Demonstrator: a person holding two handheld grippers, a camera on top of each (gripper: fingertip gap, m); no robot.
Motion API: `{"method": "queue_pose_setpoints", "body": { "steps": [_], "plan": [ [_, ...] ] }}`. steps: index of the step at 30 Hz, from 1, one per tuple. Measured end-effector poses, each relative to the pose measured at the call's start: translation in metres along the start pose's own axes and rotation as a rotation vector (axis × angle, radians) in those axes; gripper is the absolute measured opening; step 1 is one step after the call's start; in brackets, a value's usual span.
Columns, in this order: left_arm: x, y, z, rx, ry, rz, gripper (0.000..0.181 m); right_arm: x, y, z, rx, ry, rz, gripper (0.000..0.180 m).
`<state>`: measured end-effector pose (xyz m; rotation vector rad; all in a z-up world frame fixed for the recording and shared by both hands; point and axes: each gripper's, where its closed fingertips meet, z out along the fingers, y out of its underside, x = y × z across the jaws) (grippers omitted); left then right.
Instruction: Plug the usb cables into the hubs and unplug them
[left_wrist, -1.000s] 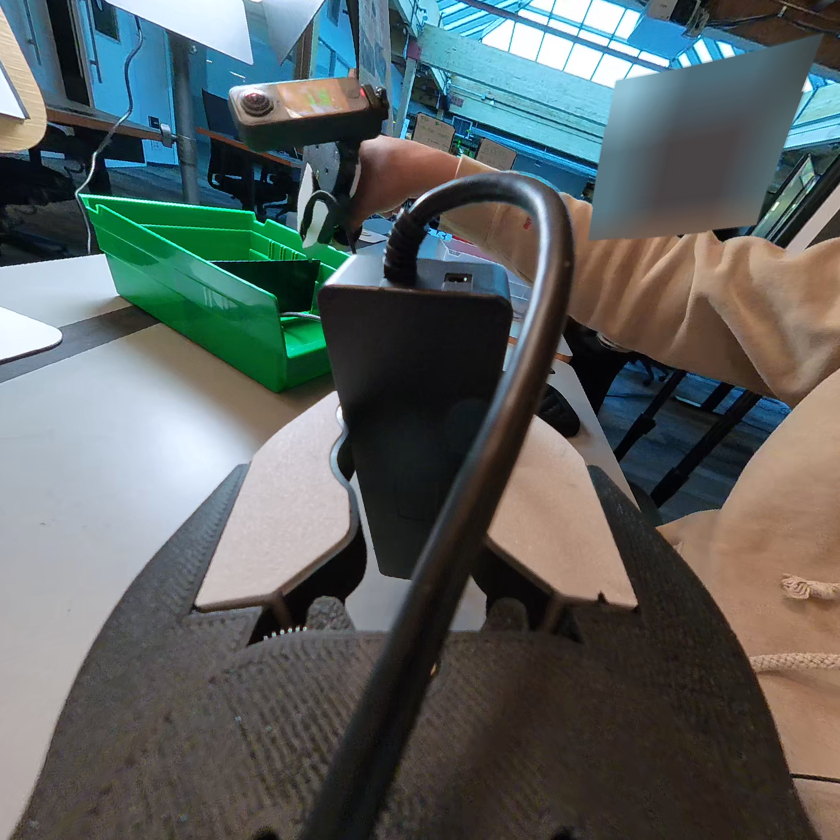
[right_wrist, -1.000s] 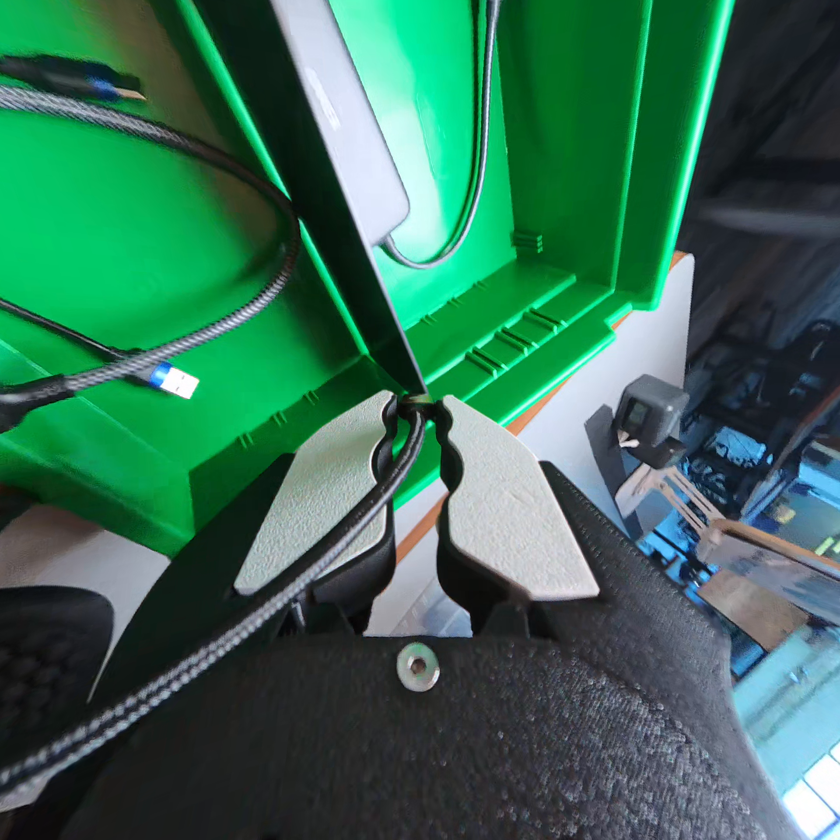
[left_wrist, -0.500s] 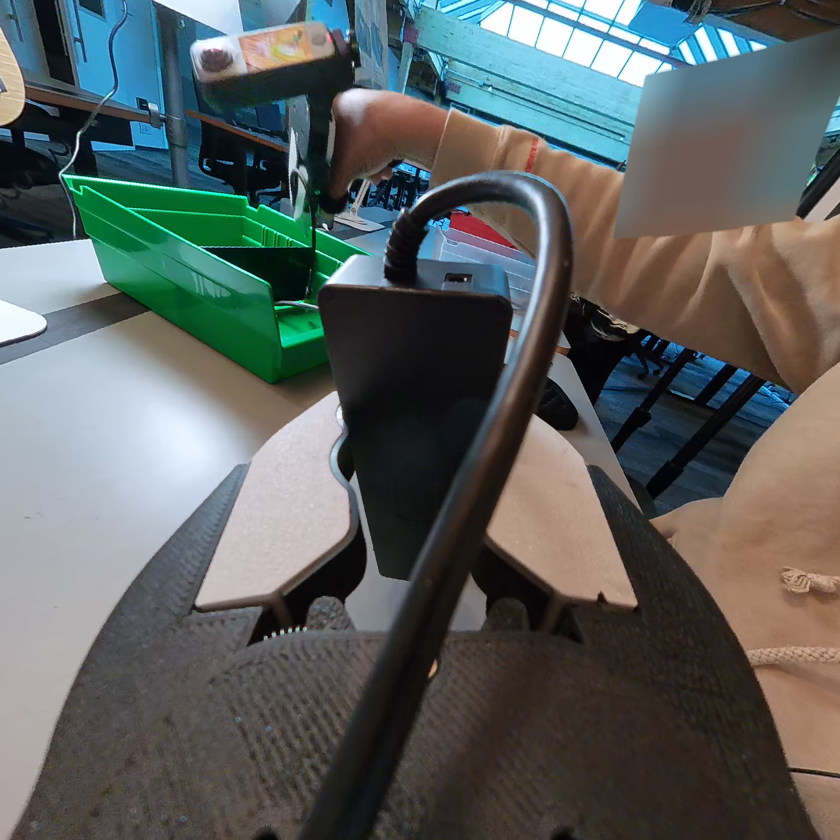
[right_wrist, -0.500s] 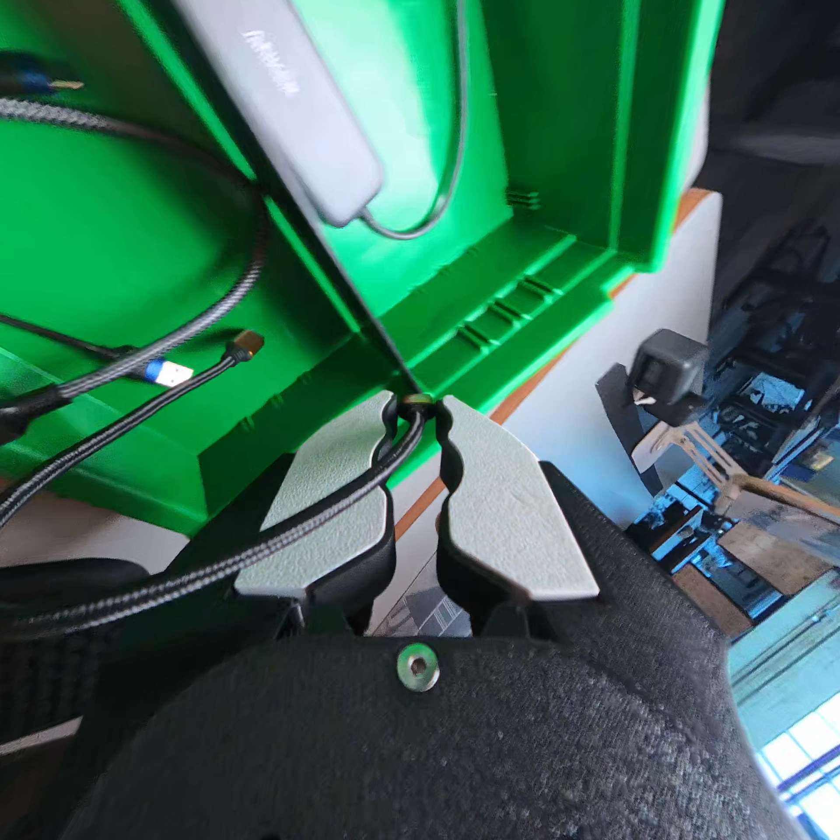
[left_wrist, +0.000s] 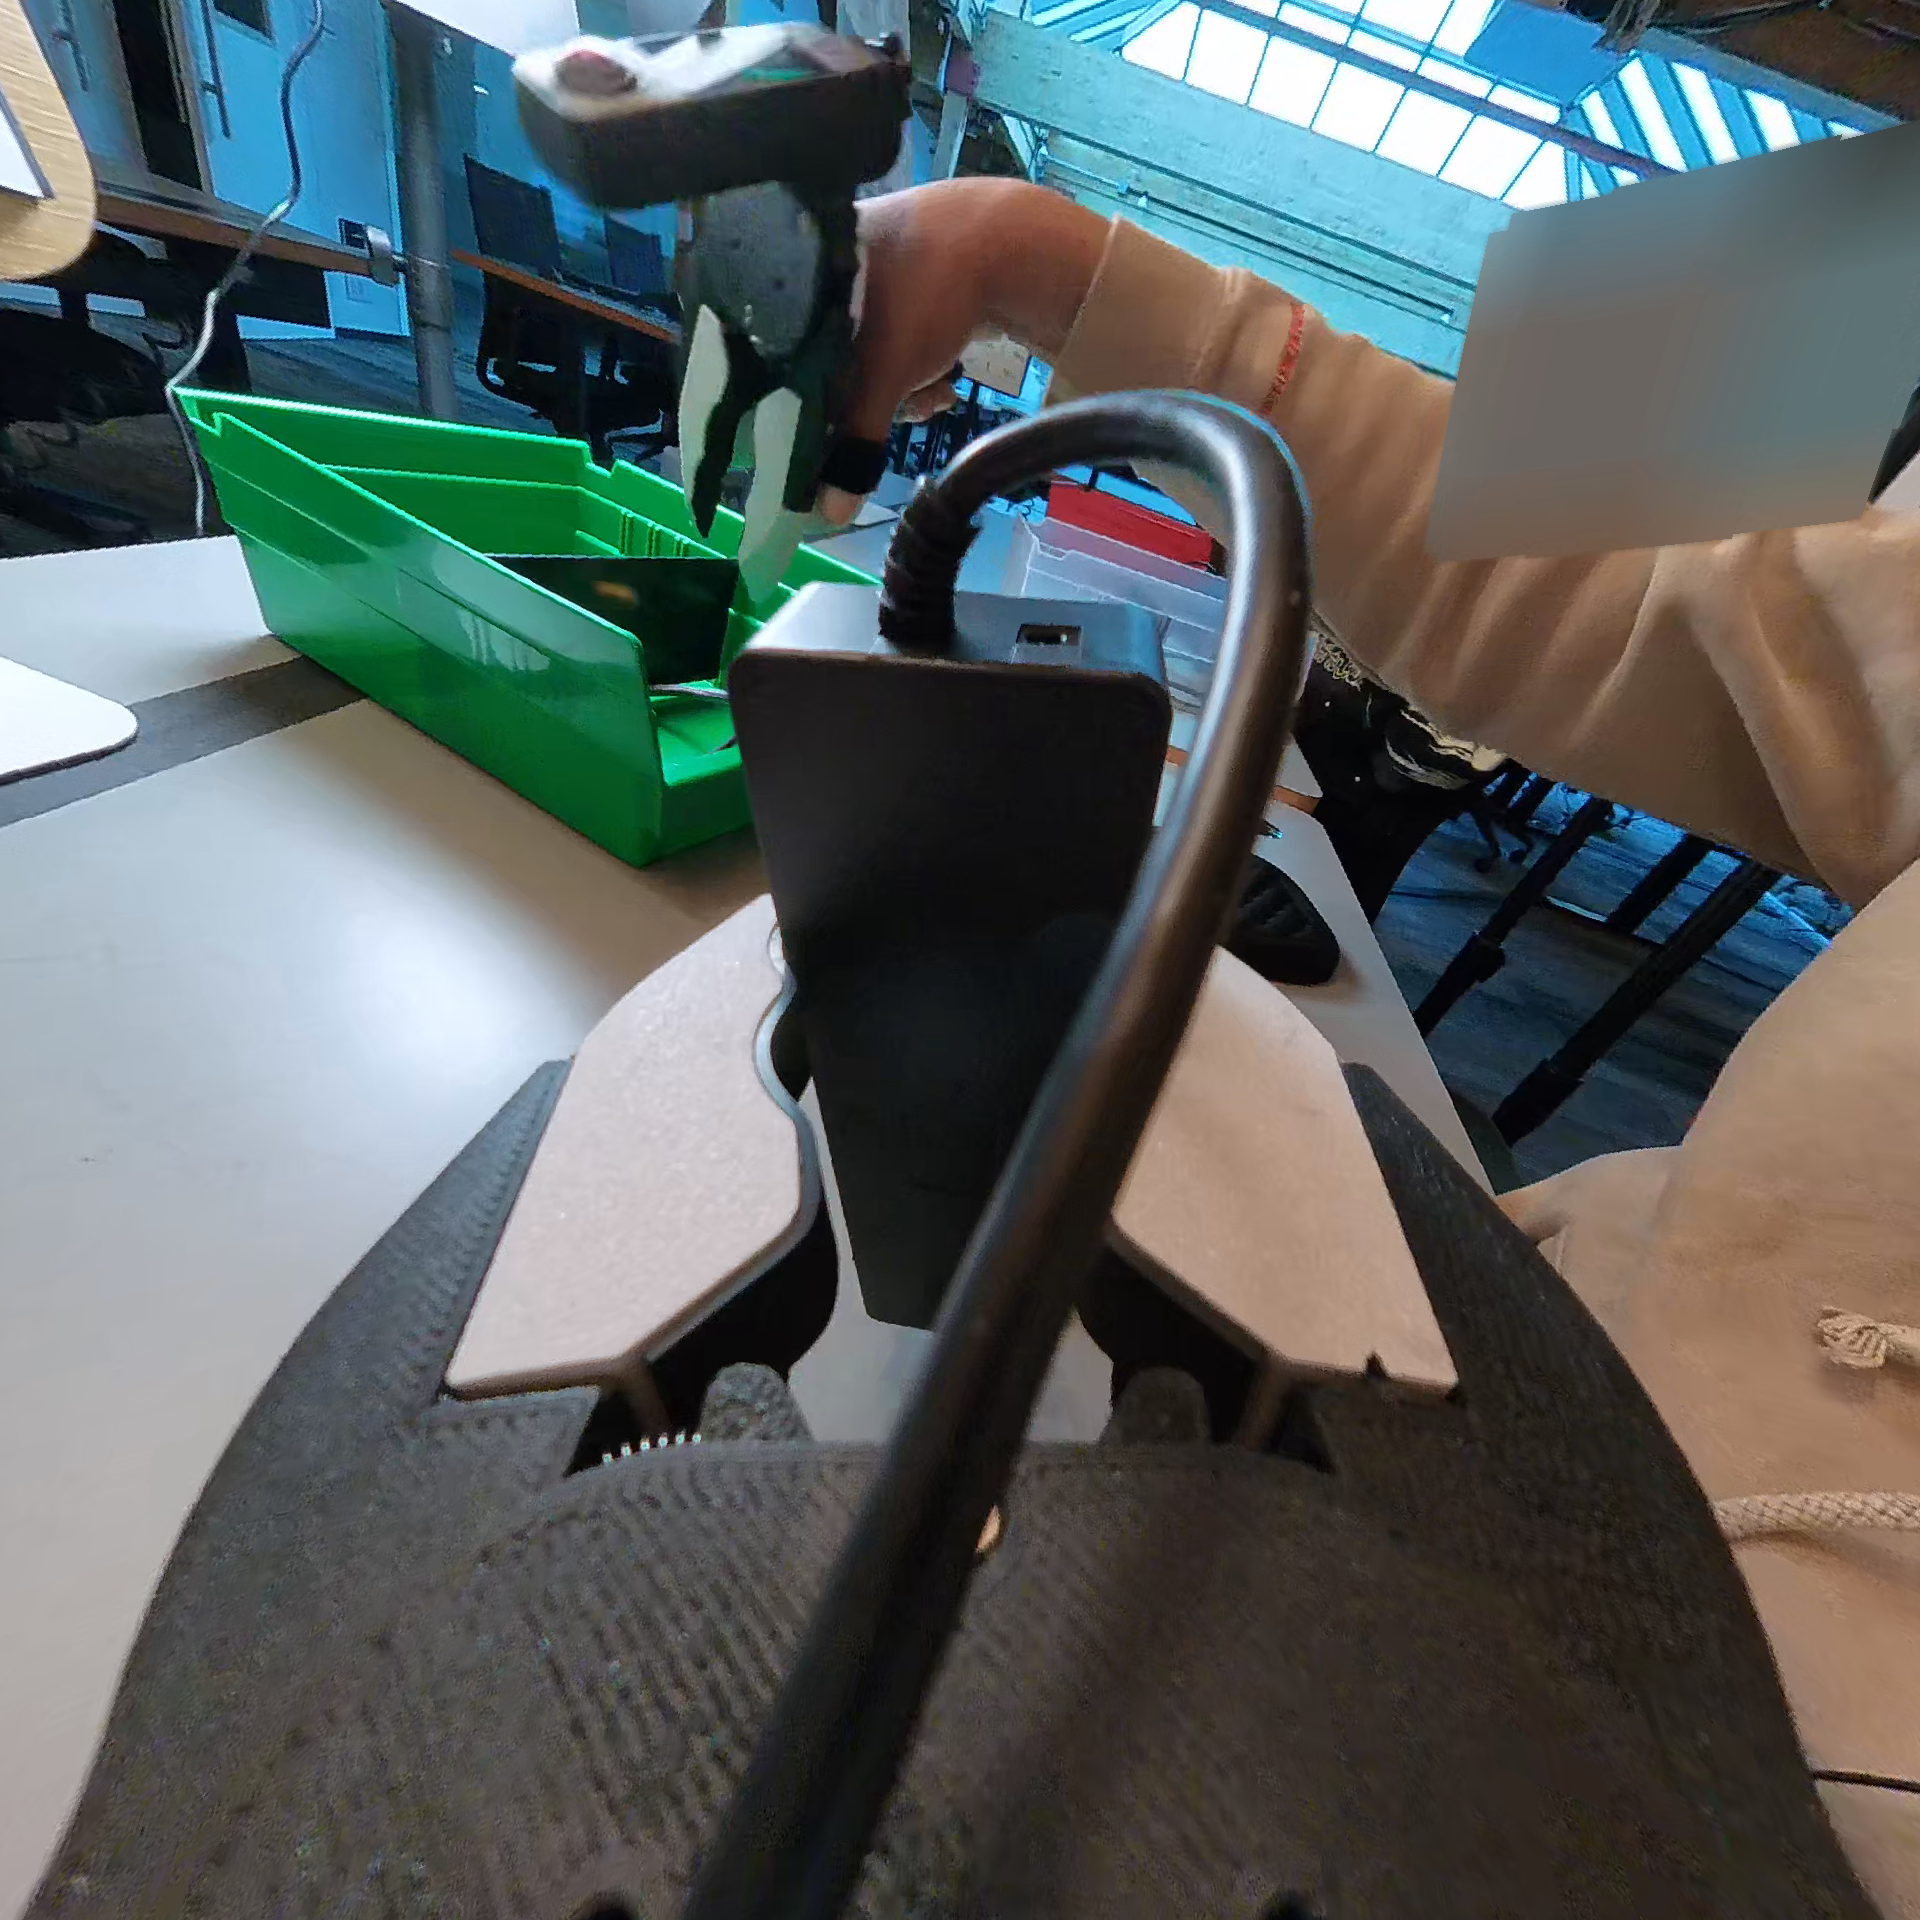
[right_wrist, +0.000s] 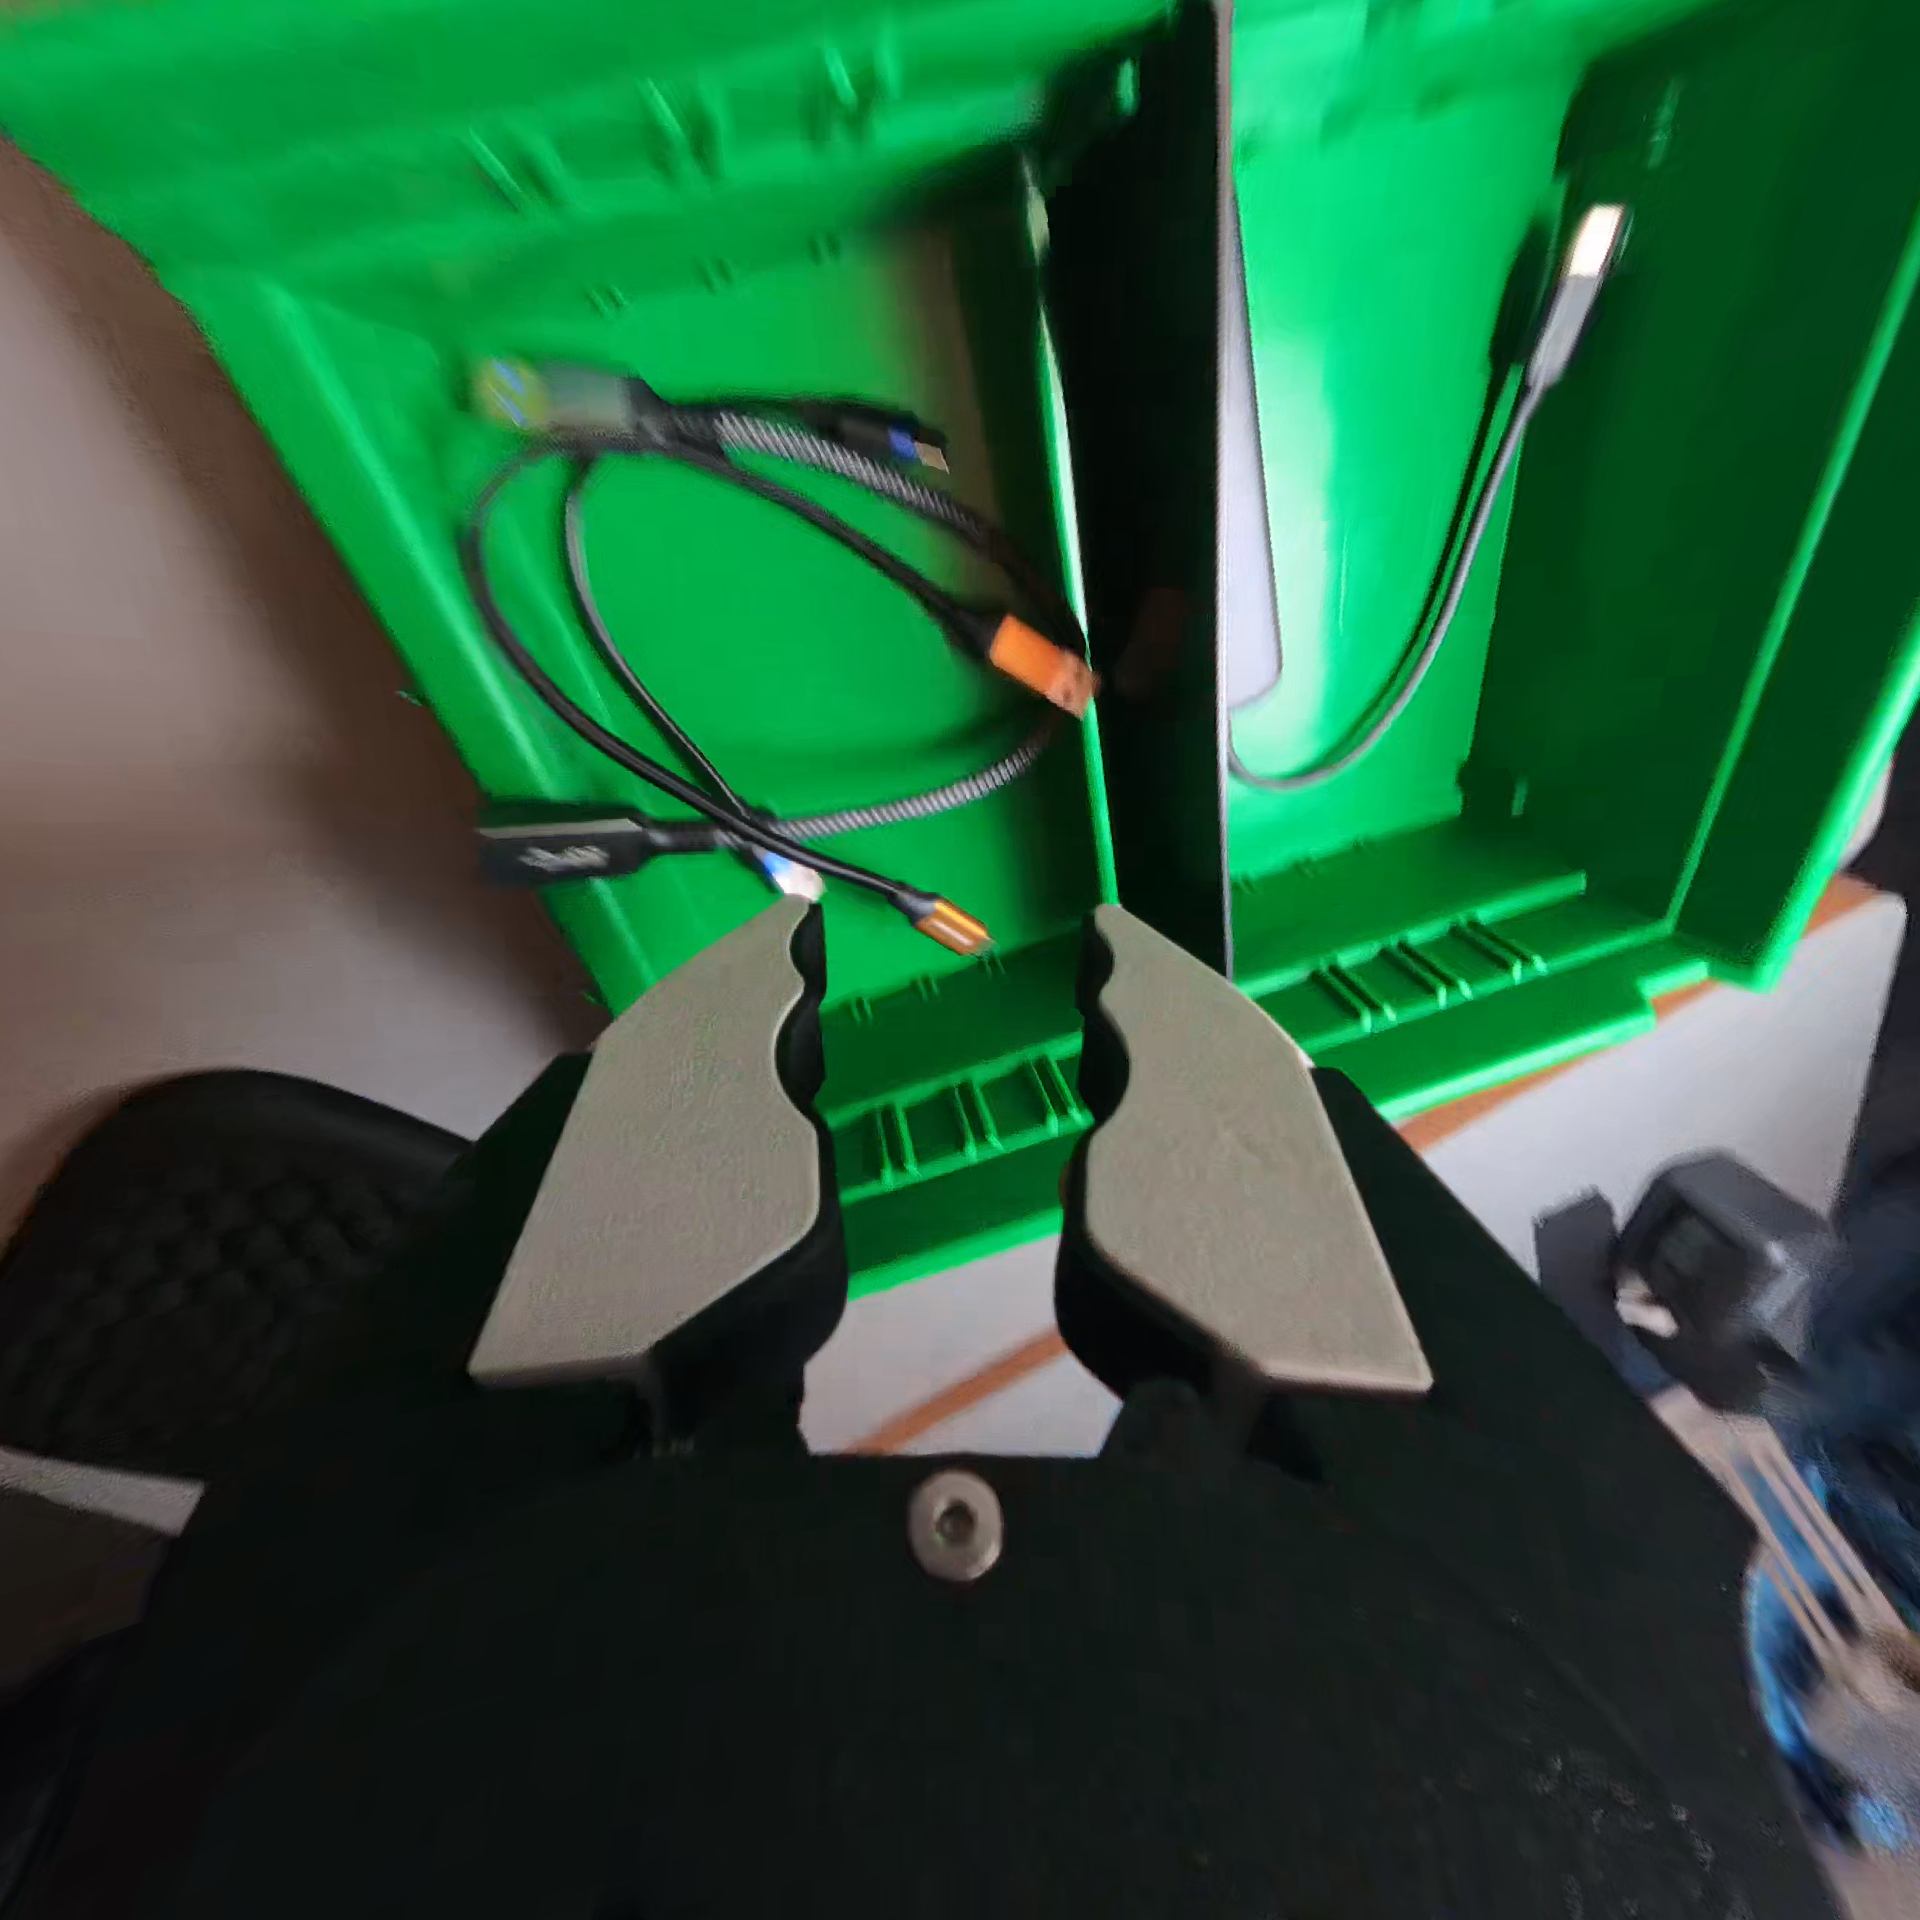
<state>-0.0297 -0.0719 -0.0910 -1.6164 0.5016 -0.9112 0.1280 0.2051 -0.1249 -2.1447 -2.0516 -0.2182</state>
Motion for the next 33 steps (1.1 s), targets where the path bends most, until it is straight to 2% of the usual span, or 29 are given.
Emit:
{"method": "queue_pose_setpoints", "body": {
  "steps": [3, 6, 10, 12, 16, 23, 27, 31, 33],
  "plan": [
    [-0.003, -0.003, -0.002, 0.017, -0.020, 0.005, 0.056, -0.035, -0.045, -0.031, 0.361, -0.088, -0.030, 0.044],
    [-0.004, -0.005, -0.004, 0.018, -0.026, 0.014, 0.056, -0.096, -0.082, -0.075, 0.734, -0.226, -0.096, 0.041],
    [-0.007, -0.006, -0.005, 0.011, -0.070, 0.051, 0.056, -0.182, -0.098, -0.130, 1.125, -0.385, -0.148, 0.033],
    [-0.011, -0.008, -0.006, 0.017, -0.106, 0.068, 0.056, -0.221, -0.100, -0.142, 1.245, -0.450, -0.155, 0.028],
    [-0.015, -0.009, -0.006, 0.023, -0.144, 0.076, 0.056, -0.270, -0.115, -0.128, 1.337, -0.510, -0.118, 0.028],
    [0.006, -0.009, -0.001, 0.028, -0.036, 0.081, 0.056, -0.267, -0.141, -0.097, 1.407, -0.597, 0.040, 0.031],
    [0.016, -0.003, 0.005, 0.001, 0.011, 0.081, 0.056, -0.270, -0.139, -0.103, 1.492, -0.637, 0.050, 0.031],
    [0.024, 0.006, 0.015, -0.037, 0.007, 0.108, 0.056, -0.278, -0.137, -0.103, 1.502, -0.675, 0.024, 0.031],
    [0.027, 0.009, 0.018, -0.056, -0.004, 0.132, 0.056, -0.280, -0.136, -0.103, 1.520, -0.680, 0.014, 0.024]
  ]
}}
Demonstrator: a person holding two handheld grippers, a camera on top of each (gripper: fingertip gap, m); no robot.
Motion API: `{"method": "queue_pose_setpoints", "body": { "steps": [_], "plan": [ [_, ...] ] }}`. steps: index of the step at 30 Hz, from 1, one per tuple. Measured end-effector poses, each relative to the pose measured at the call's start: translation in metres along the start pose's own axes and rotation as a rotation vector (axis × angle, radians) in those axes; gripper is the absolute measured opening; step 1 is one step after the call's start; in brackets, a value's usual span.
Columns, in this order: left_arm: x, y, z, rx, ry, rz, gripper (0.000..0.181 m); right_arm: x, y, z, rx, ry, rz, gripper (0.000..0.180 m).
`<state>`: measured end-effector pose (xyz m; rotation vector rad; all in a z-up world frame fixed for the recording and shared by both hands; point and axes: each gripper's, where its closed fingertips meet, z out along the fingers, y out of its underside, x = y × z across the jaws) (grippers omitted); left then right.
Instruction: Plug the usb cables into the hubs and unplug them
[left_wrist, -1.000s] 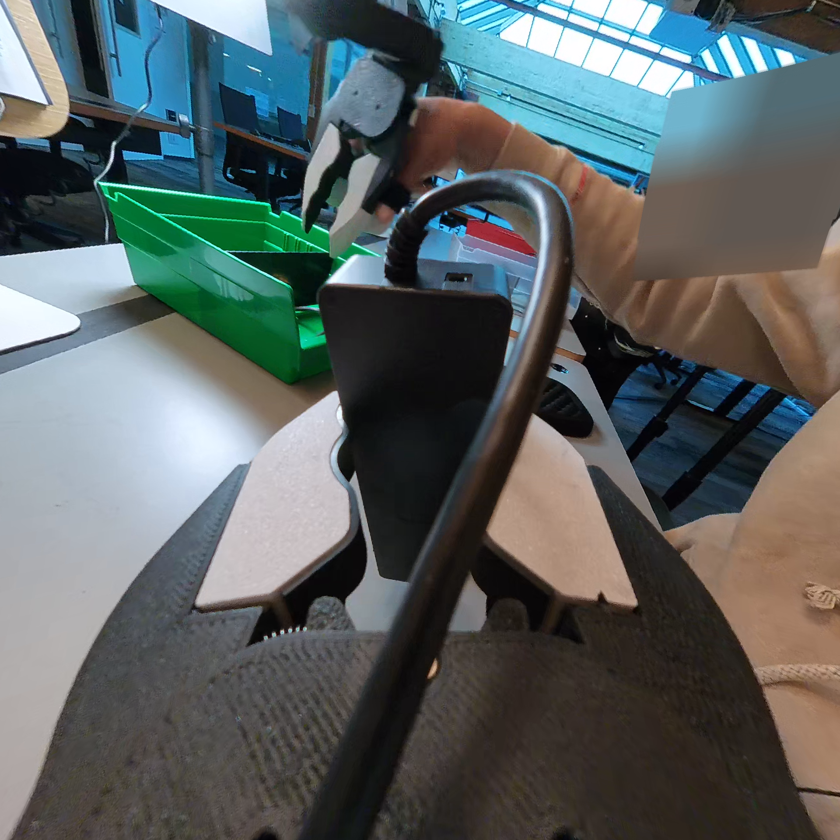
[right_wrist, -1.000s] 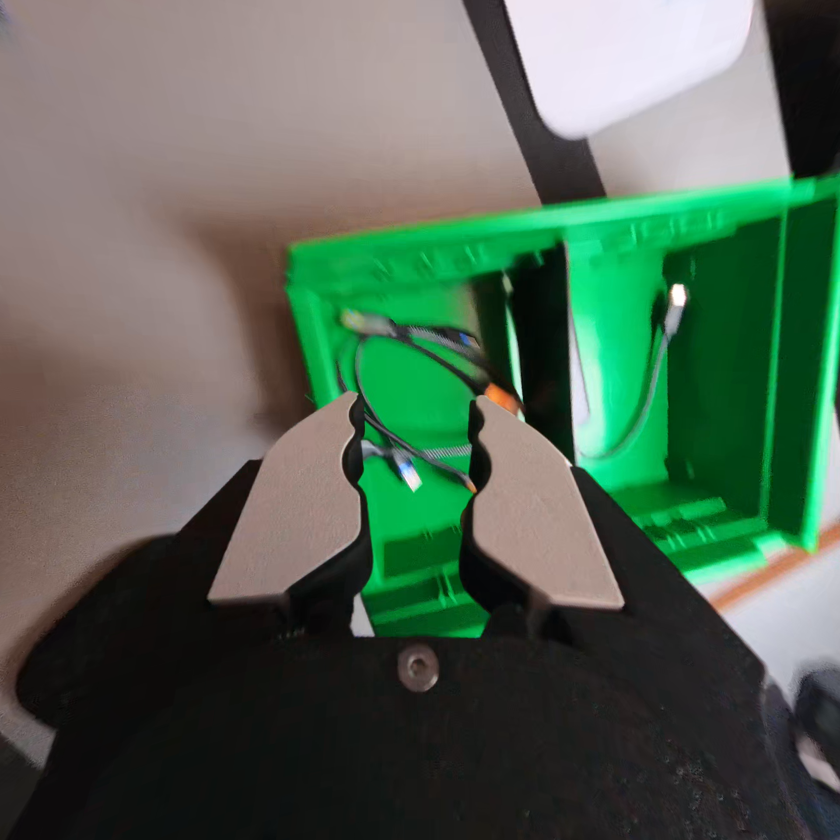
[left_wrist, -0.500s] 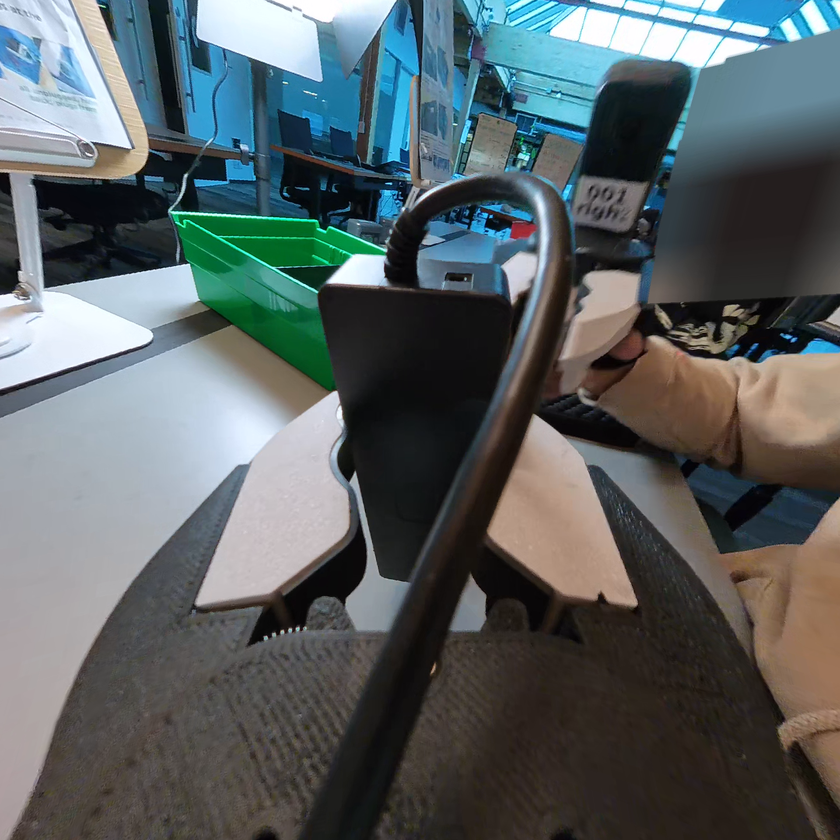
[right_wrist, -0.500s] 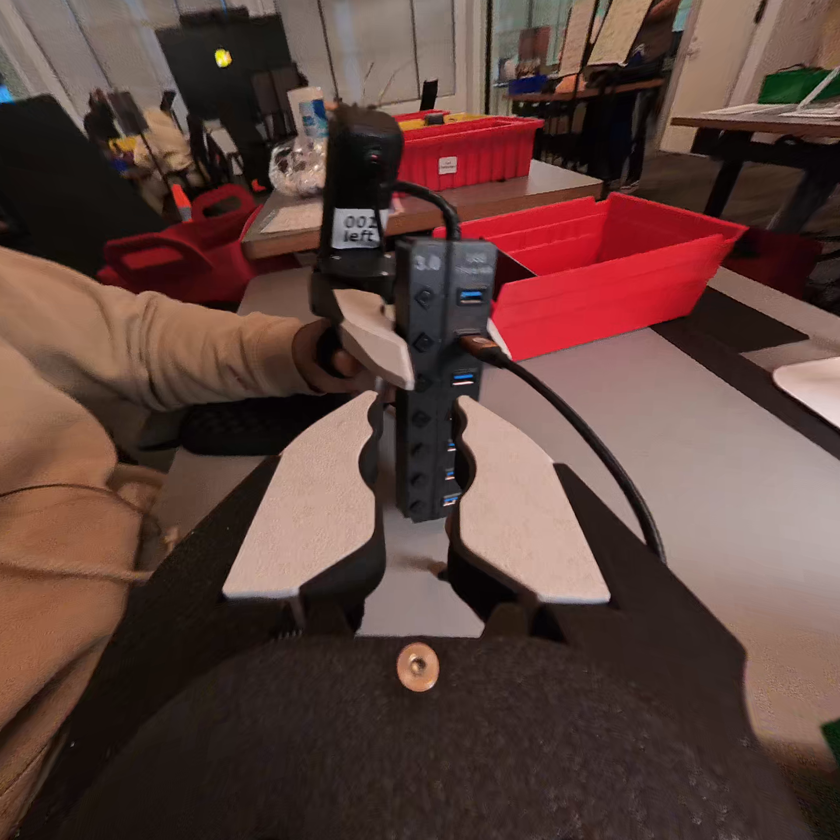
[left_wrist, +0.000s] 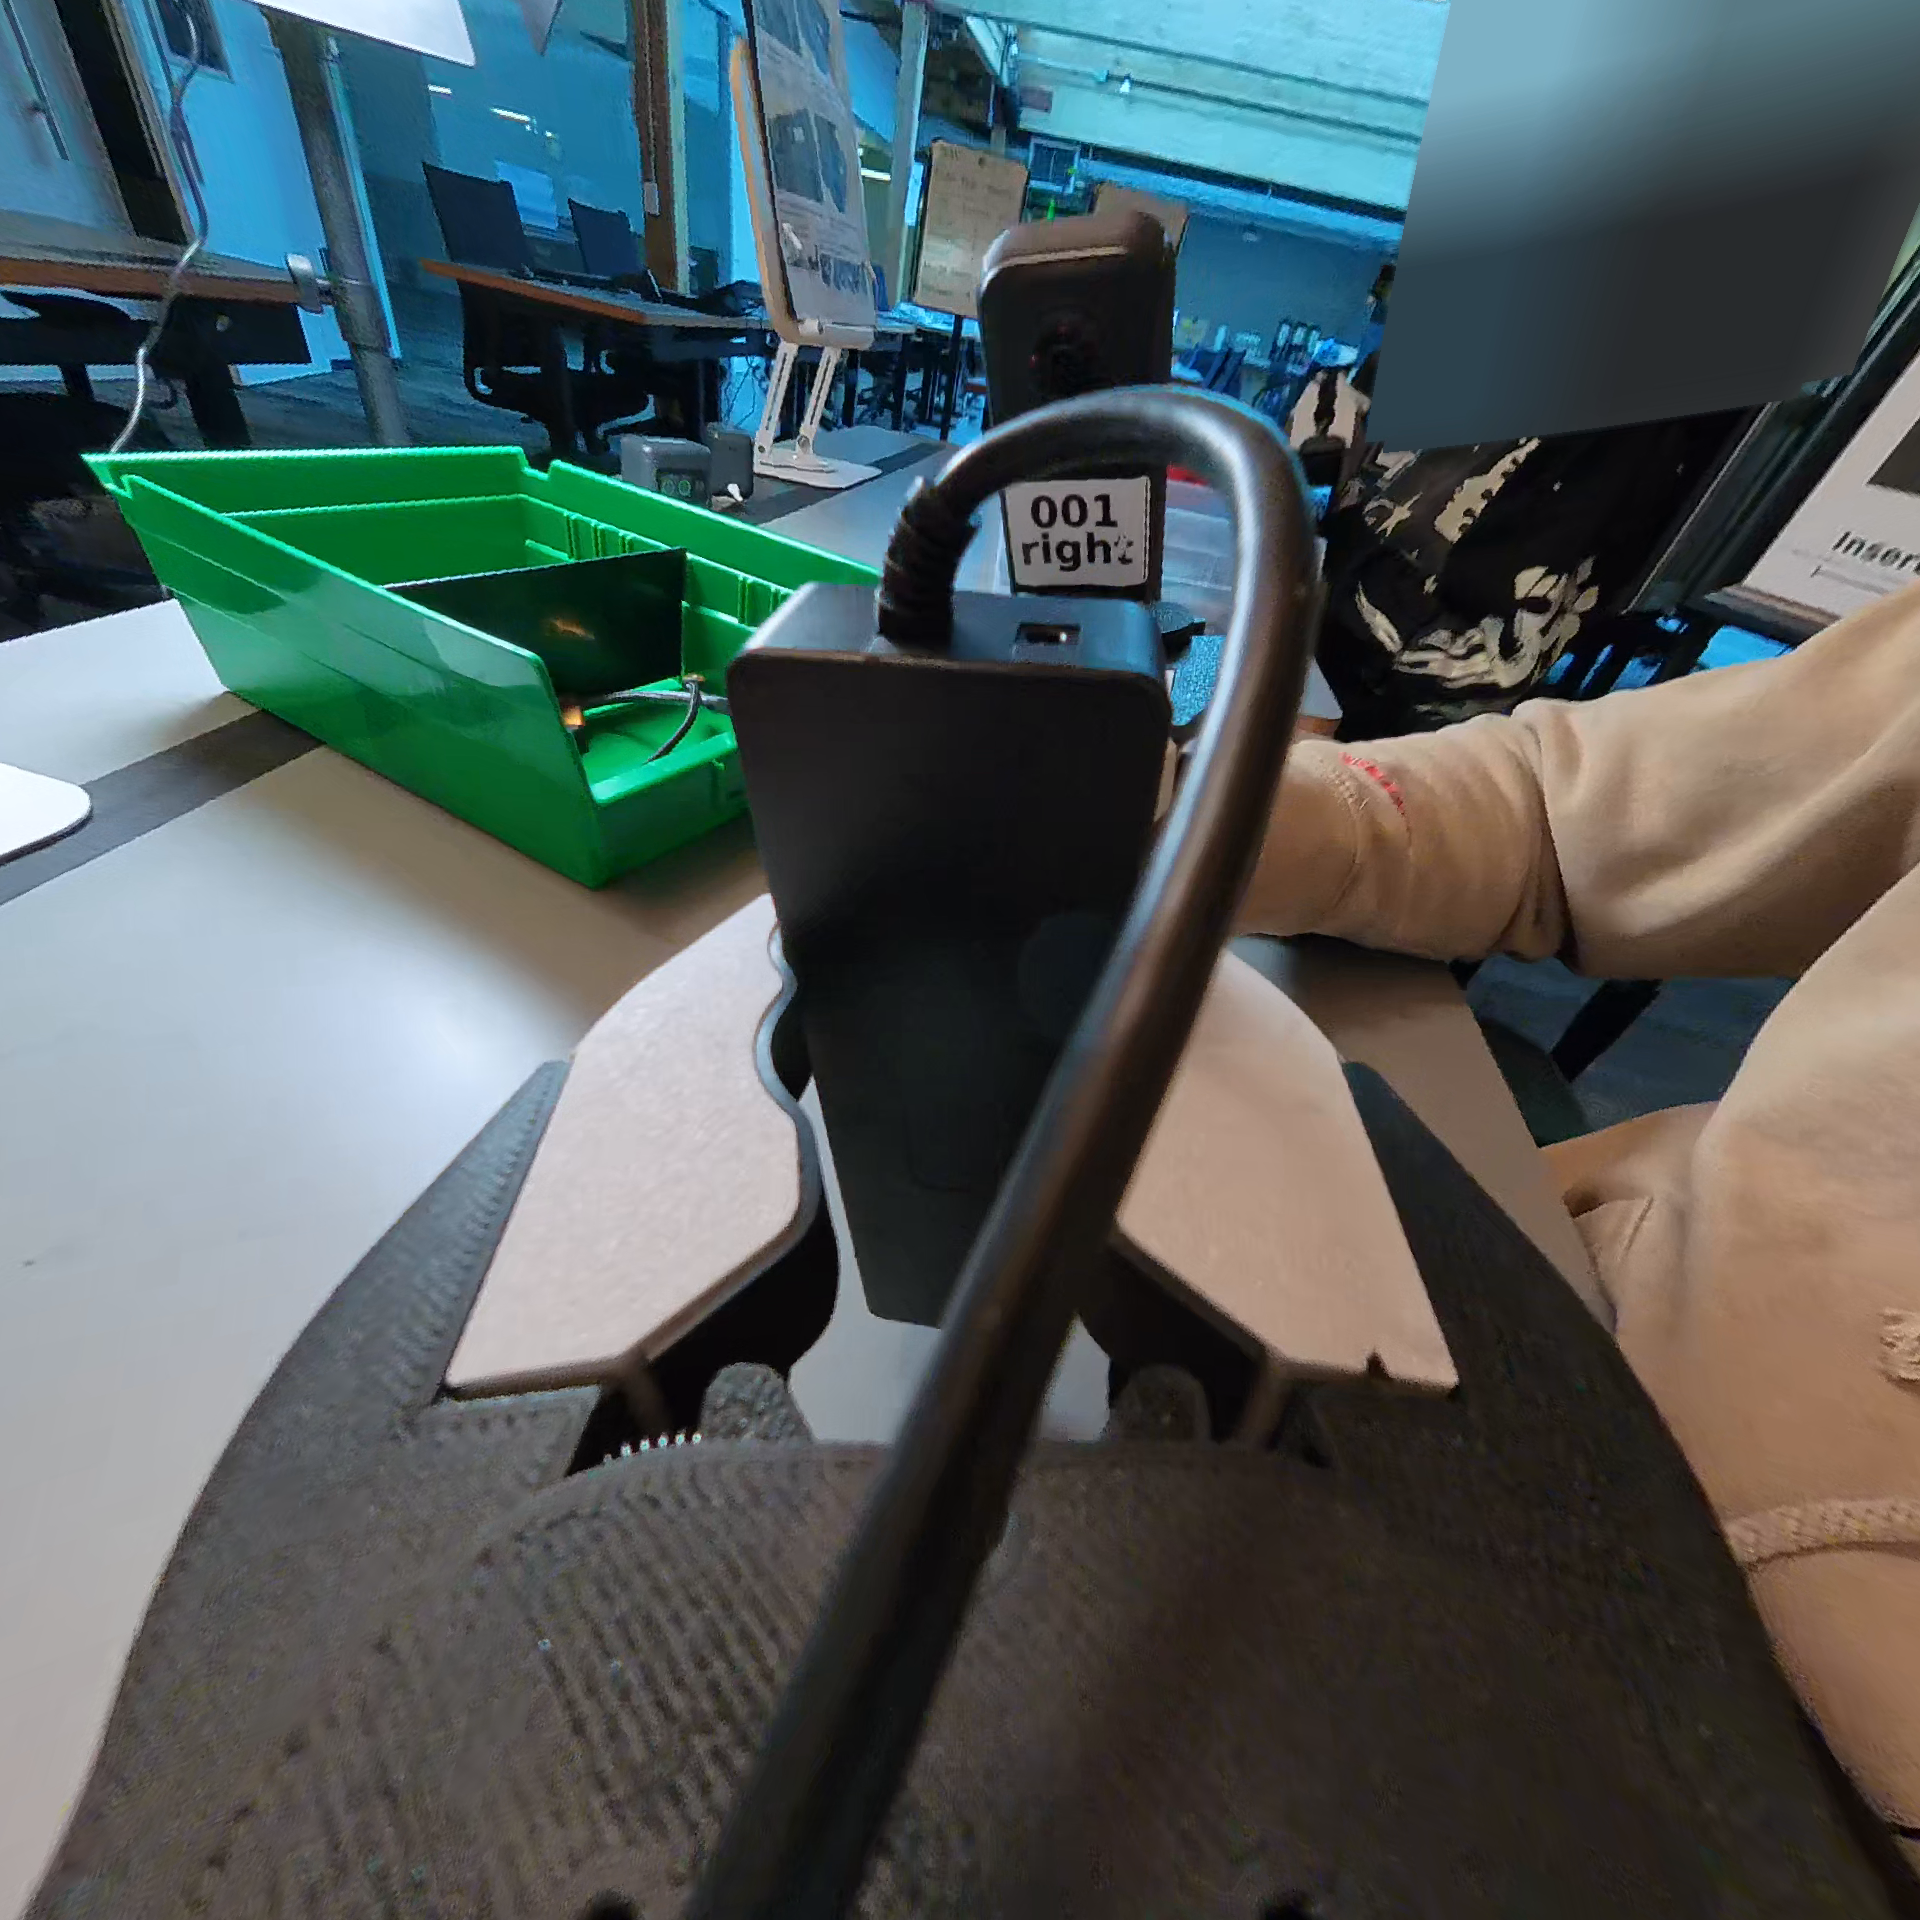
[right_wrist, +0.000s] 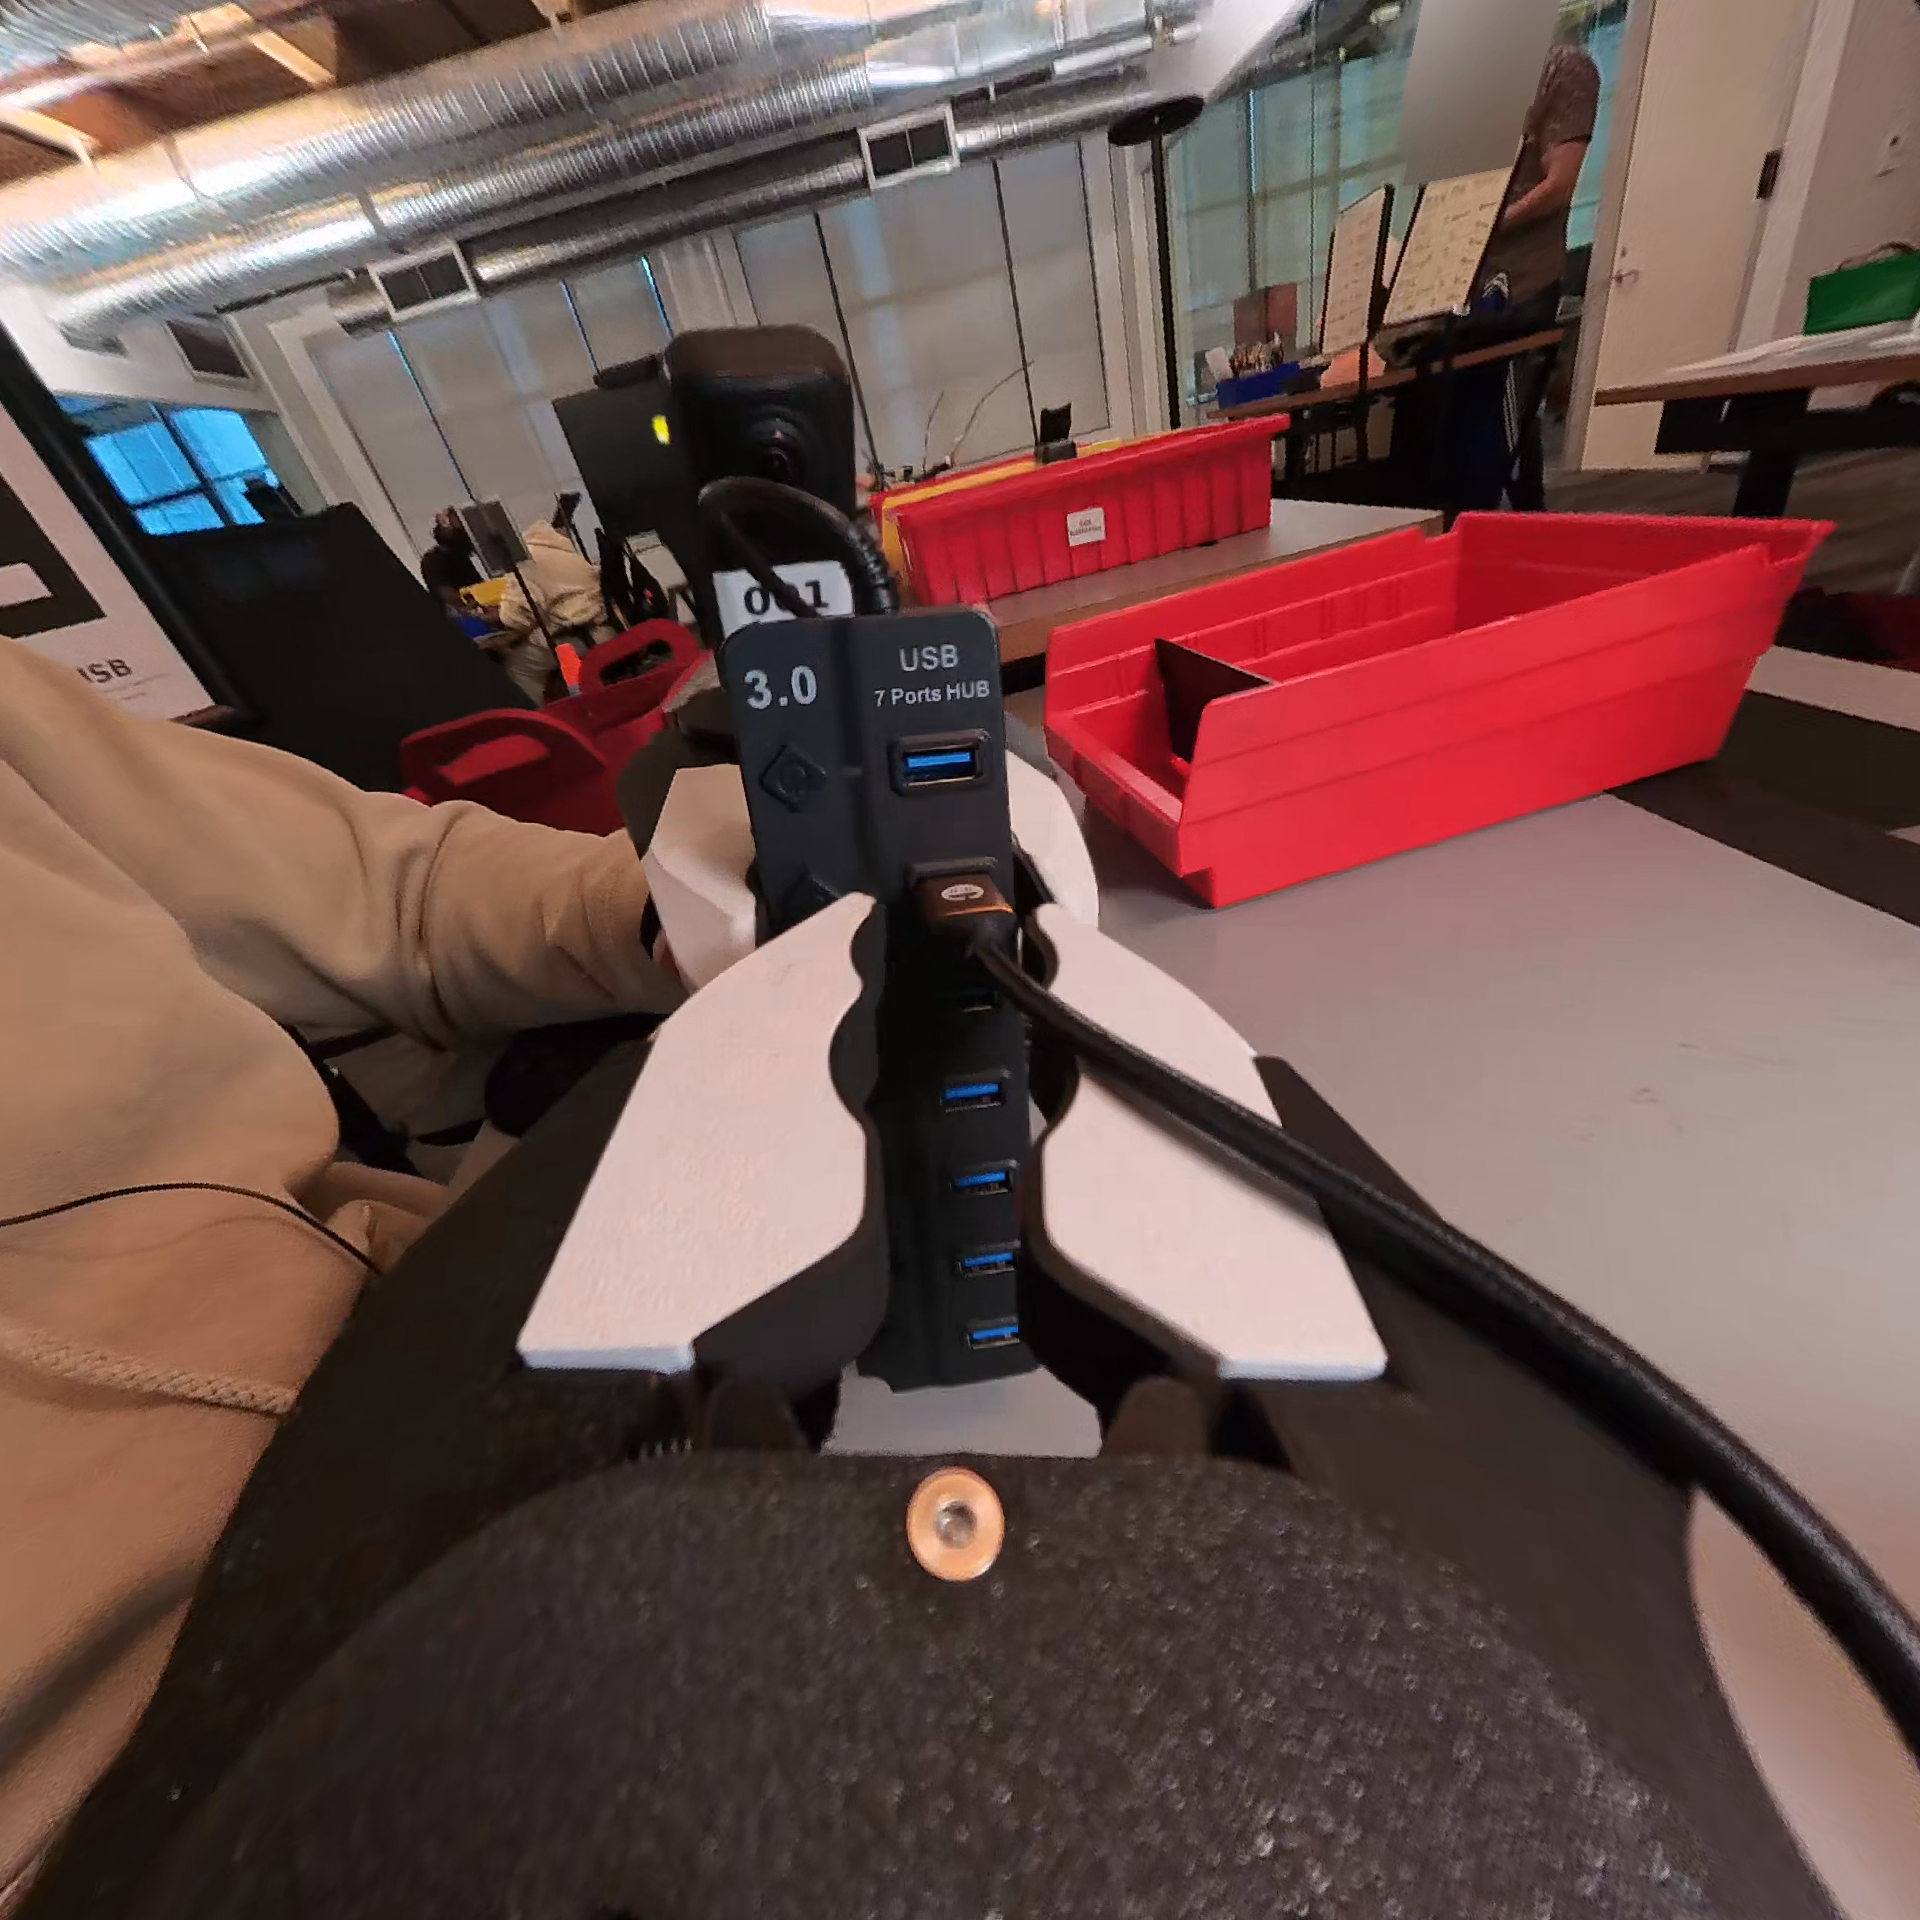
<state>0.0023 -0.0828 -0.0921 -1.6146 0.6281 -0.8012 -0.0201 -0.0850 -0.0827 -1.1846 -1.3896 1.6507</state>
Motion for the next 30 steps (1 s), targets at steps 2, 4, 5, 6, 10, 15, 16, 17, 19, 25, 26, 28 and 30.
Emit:
{"method": "queue_pose_setpoints", "body": {
  "steps": [2, 4, 5, 6, 10, 15, 16, 17, 19, 25, 26, 28, 30],
  "plan": [
    [0.002, 0.000, 0.001, -0.005, -0.007, 0.018, 0.056, -0.001, -0.001, -0.002, 0.016, -0.018, 0.010, 0.020],
    [0.004, 0.000, 0.001, -0.005, -0.002, 0.023, 0.056, -0.003, -0.001, -0.003, 0.020, -0.034, 0.005, 0.016],
    [0.006, -0.001, 0.002, -0.002, 0.003, 0.027, 0.056, -0.005, -0.002, -0.004, 0.027, -0.049, -0.001, 0.016],
    [0.008, -0.002, 0.002, 0.003, 0.011, 0.034, 0.056, -0.007, -0.002, -0.005, 0.036, -0.068, -0.001, 0.016],
    [0.021, -0.006, -0.001, 0.043, 0.107, 0.064, 0.059, -0.017, -0.003, -0.007, 0.046, -0.125, -0.006, 0.015],
    [0.034, -0.007, -0.005, 0.072, 0.211, 0.089, 0.068, -0.027, 0.000, -0.005, 0.042, -0.193, 0.003, 0.015],
    [0.034, -0.006, -0.005, 0.069, 0.203, 0.104, 0.067, -0.029, 0.001, -0.005, 0.040, -0.199, -0.002, 0.015],
    [0.033, -0.006, -0.005, 0.067, 0.190, 0.115, 0.062, -0.029, 0.001, -0.005, 0.041, -0.197, -0.008, 0.015],
    [0.030, -0.009, -0.006, 0.065, 0.170, 0.117, 0.058, -0.028, -0.001, -0.006, 0.049, -0.183, -0.014, 0.015],
    [0.027, -0.010, -0.006, 0.047, 0.128, 0.114, 0.054, -0.026, -0.004, -0.008, 0.054, -0.180, -0.007, 0.018],
    [0.027, -0.010, -0.005, 0.042, 0.114, 0.125, 0.054, -0.025, -0.004, -0.009, 0.058, -0.175, -0.010, 0.015],
    [0.024, -0.012, -0.003, 0.038, 0.062, 0.133, 0.055, -0.023, -0.007, -0.009, 0.077, -0.150, -0.031, 0.015],
    [0.022, -0.015, -0.002, 0.038, 0.015, 0.143, 0.055, -0.021, -0.011, -0.010, 0.098, -0.129, -0.045, 0.014]
  ]
}}
